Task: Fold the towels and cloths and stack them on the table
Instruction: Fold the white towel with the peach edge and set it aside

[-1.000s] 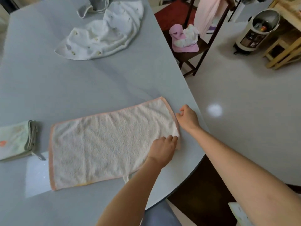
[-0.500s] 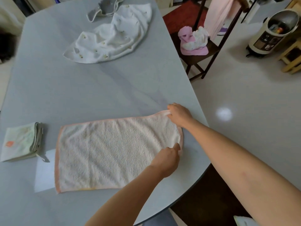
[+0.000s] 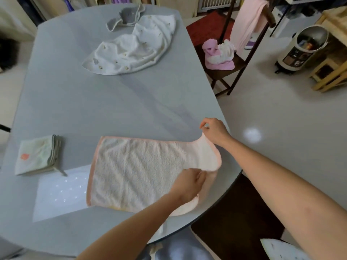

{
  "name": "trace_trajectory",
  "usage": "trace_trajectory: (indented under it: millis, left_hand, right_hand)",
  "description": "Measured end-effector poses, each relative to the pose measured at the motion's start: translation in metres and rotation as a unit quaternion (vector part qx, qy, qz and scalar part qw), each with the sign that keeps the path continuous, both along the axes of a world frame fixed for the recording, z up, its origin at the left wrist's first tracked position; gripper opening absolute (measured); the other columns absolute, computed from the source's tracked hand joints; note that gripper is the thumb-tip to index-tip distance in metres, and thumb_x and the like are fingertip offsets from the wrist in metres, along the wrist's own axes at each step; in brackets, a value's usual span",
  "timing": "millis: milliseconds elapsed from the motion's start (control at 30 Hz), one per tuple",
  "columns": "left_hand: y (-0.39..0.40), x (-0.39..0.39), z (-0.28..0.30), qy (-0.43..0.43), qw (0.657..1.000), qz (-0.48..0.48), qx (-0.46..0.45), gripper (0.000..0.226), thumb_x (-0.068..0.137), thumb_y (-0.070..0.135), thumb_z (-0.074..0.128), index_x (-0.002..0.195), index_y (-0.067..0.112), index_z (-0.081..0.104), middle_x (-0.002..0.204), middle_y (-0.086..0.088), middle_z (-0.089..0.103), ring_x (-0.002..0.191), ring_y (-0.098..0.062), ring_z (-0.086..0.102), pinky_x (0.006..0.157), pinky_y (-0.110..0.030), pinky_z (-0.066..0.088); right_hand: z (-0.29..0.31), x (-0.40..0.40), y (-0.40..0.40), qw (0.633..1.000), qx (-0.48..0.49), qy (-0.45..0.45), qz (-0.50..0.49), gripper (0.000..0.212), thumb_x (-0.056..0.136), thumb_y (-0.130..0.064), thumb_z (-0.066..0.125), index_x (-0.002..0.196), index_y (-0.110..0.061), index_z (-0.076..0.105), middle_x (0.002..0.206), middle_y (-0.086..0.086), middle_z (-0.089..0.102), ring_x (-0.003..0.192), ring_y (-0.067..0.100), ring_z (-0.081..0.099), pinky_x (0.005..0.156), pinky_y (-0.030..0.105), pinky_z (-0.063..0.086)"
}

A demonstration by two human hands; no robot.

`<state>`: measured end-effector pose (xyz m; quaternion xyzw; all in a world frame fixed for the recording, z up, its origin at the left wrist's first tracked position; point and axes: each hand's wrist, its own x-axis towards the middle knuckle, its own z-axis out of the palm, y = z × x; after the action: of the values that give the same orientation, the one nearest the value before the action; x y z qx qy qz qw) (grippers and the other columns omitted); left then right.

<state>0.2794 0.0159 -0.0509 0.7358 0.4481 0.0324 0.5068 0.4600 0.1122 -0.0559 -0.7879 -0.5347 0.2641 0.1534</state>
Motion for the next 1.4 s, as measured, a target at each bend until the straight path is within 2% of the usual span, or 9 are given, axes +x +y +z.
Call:
trace_trajectory:
  millis: [167,333,433,567,700,800,1033,1200,1400]
  left_hand:
    - [0.011,-0.079,-0.006,0.013,0.988,0.152,-0.030,0.042,0.098,0.027,0.045,0.064,0.003,0.048,0.059,-0.005,0.055,0.055,-0.021,0.065,0.062,-0.044,0.057]
    - [0.013,-0.156,0.000,0.009,0.951,0.295,-0.095,0.024,0.100,0.019,0.043,0.096,0.005,0.062,0.074,-0.011,0.069,0.055,-0.014,0.068,0.053,-0.024,0.055]
    - [0.011,-0.198,0.000,-0.006,0.917,0.387,-0.097,0.022,0.101,0.019,0.044,0.098,0.004,0.060,0.071,-0.012,0.068,0.054,-0.017,0.068,0.053,-0.028,0.057]
    - [0.005,-0.248,-0.006,0.001,0.876,0.474,-0.085,0.022,0.101,0.020,0.044,0.090,0.009,0.060,0.070,-0.007,0.063,0.054,-0.019,0.067,0.058,-0.035,0.059]
    - [0.000,-0.280,-0.017,0.176,0.879,0.443,0.016,0.028,0.098,0.025,0.043,0.086,0.012,0.065,0.088,-0.001,0.063,0.081,-0.023,0.063,0.072,-0.035,0.052]
    - [-0.001,-0.287,-0.023,0.224,0.870,0.437,0.031,0.028,0.097,0.024,0.045,0.092,0.011,0.069,0.106,0.002,0.049,0.090,-0.021,0.057,0.071,-0.030,0.044]
    - [0.008,-0.300,-0.038,0.228,0.877,0.424,0.000,0.019,0.092,0.020,0.051,0.085,0.010,0.067,0.101,0.000,0.054,0.082,-0.021,0.057,0.066,-0.028,0.040]
    - [0.015,-0.304,-0.041,0.220,0.879,0.422,-0.021,0.021,0.091,0.017,0.051,0.086,0.006,0.069,0.092,-0.002,0.054,0.079,-0.020,0.053,0.065,-0.027,0.037]
    - [0.021,-0.318,-0.037,0.195,0.875,0.433,-0.090,0.023,0.083,0.022,0.058,0.073,0.006,0.069,0.074,-0.007,0.069,0.069,-0.022,0.064,0.058,-0.028,0.048]
  right_hand:
    - [0.012,-0.070,0.019,0.996,-0.008,0.061,0.064,0.019,0.085,-0.008,0.052,0.084,-0.008,0.071,0.084,0.009,0.067,0.080,0.023,0.057,0.071,0.027,0.042]
    - [0.001,-0.153,0.049,0.988,-0.027,0.126,0.091,0.021,0.087,-0.012,0.050,0.081,-0.002,0.067,0.087,0.017,0.070,0.084,0.032,0.066,0.079,0.043,0.053]
    - [-0.010,-0.199,0.066,0.981,-0.033,0.148,0.119,0.016,0.080,-0.009,0.047,0.081,-0.010,0.063,0.088,0.018,0.071,0.086,0.034,0.068,0.080,0.048,0.055]
    - [-0.012,-0.255,0.077,0.980,0.023,0.084,0.178,0.010,0.086,-0.010,0.056,0.090,-0.008,0.065,0.089,0.014,0.070,0.085,0.030,0.066,0.079,0.038,0.053]
    - [-0.017,-0.300,0.086,0.972,0.042,-0.013,0.232,0.012,0.090,-0.014,0.055,0.094,-0.012,0.066,0.101,0.009,0.063,0.098,0.027,0.058,0.074,0.032,0.044]
    - [-0.030,-0.319,0.090,0.960,0.039,-0.048,0.274,0.016,0.090,-0.008,0.049,0.093,-0.012,0.064,0.105,0.009,0.053,0.103,0.025,0.050,0.071,0.029,0.036]
    - [-0.049,-0.350,0.104,0.923,-0.040,-0.096,0.371,0.017,0.088,-0.004,0.037,0.093,-0.010,0.052,0.104,0.008,0.049,0.097,0.028,0.049,0.070,0.031,0.032]
    - [-0.040,-0.359,0.115,0.902,-0.099,-0.109,0.406,0.022,0.081,0.004,0.045,0.081,-0.017,0.050,0.102,0.010,0.054,0.091,0.030,0.054,0.068,0.030,0.036]
    - [-0.030,-0.353,0.119,0.896,-0.118,-0.100,0.415,0.019,0.084,-0.019,0.060,0.068,-0.010,0.063,0.084,0.012,0.067,0.084,0.030,0.061,0.063,0.028,0.040]
